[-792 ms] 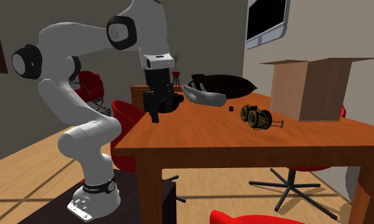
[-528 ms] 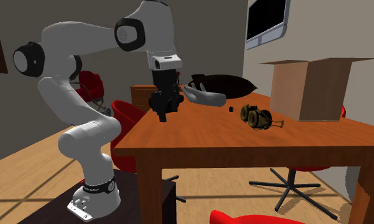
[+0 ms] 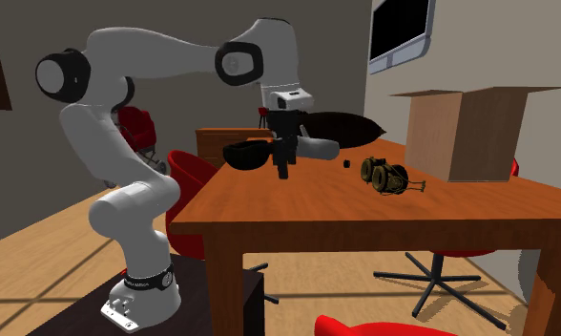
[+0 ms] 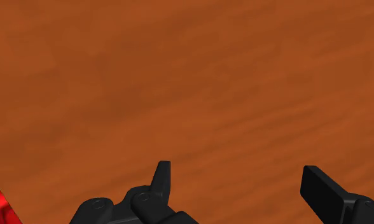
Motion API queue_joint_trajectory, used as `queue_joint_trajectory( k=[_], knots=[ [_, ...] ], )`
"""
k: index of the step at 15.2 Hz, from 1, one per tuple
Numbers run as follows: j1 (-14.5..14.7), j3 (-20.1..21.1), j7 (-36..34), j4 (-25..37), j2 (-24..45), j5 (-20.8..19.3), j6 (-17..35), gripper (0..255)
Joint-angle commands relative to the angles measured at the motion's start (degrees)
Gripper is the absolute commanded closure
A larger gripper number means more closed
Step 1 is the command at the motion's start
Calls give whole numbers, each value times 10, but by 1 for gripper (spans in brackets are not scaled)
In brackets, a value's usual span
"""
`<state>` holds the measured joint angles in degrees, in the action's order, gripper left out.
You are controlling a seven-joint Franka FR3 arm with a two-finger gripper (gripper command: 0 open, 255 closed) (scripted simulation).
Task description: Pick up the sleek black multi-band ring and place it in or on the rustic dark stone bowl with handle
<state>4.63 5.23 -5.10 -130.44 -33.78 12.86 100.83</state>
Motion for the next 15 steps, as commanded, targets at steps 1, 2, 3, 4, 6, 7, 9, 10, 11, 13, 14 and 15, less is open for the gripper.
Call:
queue_joint_trajectory(
  k=[1, 2, 3, 4, 6, 7, 9, 10, 11, 13, 14, 15],
  knots=[
    [10, 16, -9, 19, 27, 10, 17, 0],
    [15, 24, -13, 29, 42, 13, 25, 0],
    [19, 32, -17, 39, 57, 17, 32, 0],
    [23, 39, -21, 50, 71, 19, 40, 0],
    [31, 54, -29, 74, 102, 23, 54, 0],
    [34, 62, -34, 87, 117, 24, 60, 0],
    [41, 76, -43, 114, 148, 25, 72, 0],
    [45, 84, -47, 128, 164, 24, 78, 0],
    [48, 91, -52, 143, 180, 23, 83, 0],
    [55, 105, -63, 174, 213, 19, 92, 0],
    [59, 112, -68, 190, 229, 16, 96, 0],
    [63, 119, -74, 207, 246, 12, 99, 0]
  ],
)
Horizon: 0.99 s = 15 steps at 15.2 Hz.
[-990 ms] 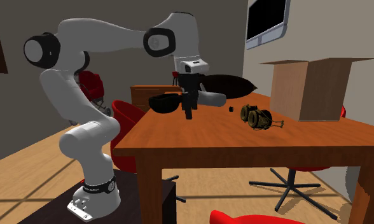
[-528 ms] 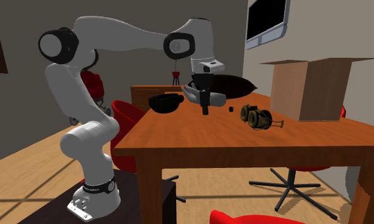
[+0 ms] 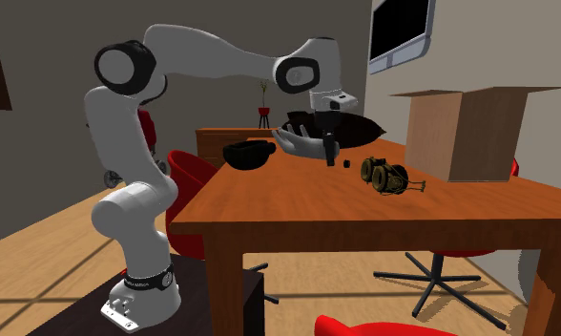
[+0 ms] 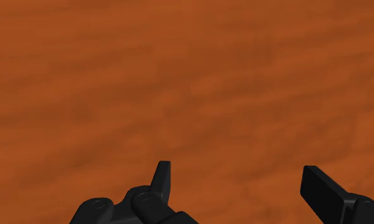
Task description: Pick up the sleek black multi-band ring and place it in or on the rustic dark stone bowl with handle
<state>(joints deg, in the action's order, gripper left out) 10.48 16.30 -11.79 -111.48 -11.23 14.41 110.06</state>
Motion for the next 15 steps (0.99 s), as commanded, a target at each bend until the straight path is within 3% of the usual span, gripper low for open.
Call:
queue_joint_trajectory(
  k=[1, 9, 15],
  knots=[
    [8, 15, -13, 35, 38, -8, 10, 0],
    [50, 61, -65, 196, 182, -65, 16, 0],
    [56, 62, -68, 168, 195, -70, 57, 0]
  ],
)
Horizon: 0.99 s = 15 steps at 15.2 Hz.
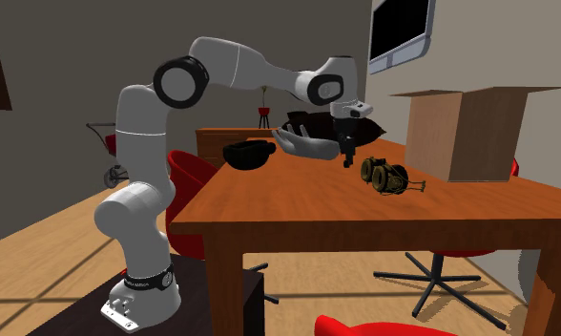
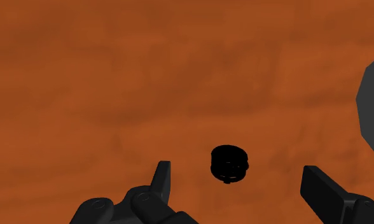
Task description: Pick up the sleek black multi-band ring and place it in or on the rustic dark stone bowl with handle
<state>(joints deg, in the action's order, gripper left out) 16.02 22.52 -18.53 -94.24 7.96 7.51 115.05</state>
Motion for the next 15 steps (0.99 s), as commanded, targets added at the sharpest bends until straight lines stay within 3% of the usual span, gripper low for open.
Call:
queue_joint_trajectory(
  k=[1, 9, 10, 15],
  knots=[
    [2, 1, -1, -9, 5, -2, 14, 0],
    [2, 1, -1, -11, 7, -2, 18, 0],
    [2, 1, -1, -11, 7, -2, 18, 255],
    [2, 1, -1, -11, 7, -2, 18, 255]
  ],
)
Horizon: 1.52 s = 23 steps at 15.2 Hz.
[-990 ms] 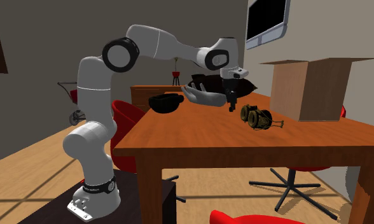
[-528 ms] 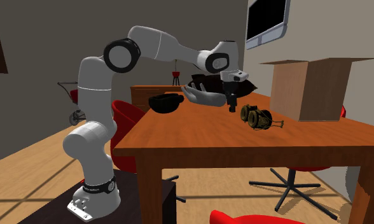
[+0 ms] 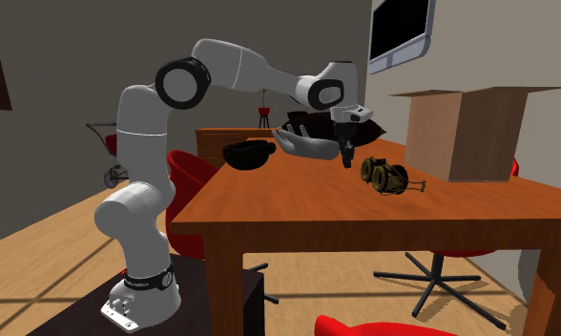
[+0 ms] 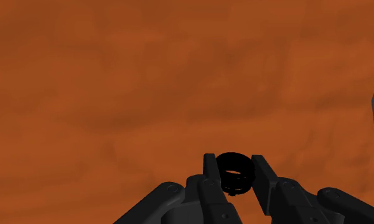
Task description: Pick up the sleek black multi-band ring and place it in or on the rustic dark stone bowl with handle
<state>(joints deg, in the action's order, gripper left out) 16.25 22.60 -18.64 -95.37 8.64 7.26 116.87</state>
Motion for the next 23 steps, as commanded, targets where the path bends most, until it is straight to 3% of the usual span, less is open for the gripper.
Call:
queue_joint_trajectory(
  k=[1, 8, 23],
  knots=[
    [0, 0, 0, 0, 0, 0, 0, 255],
    [0, 0, -5, 31, 0, -2, -30, 255],
    [8, 2, -28, 177, 24, -18, -152, 255]
  ],
)
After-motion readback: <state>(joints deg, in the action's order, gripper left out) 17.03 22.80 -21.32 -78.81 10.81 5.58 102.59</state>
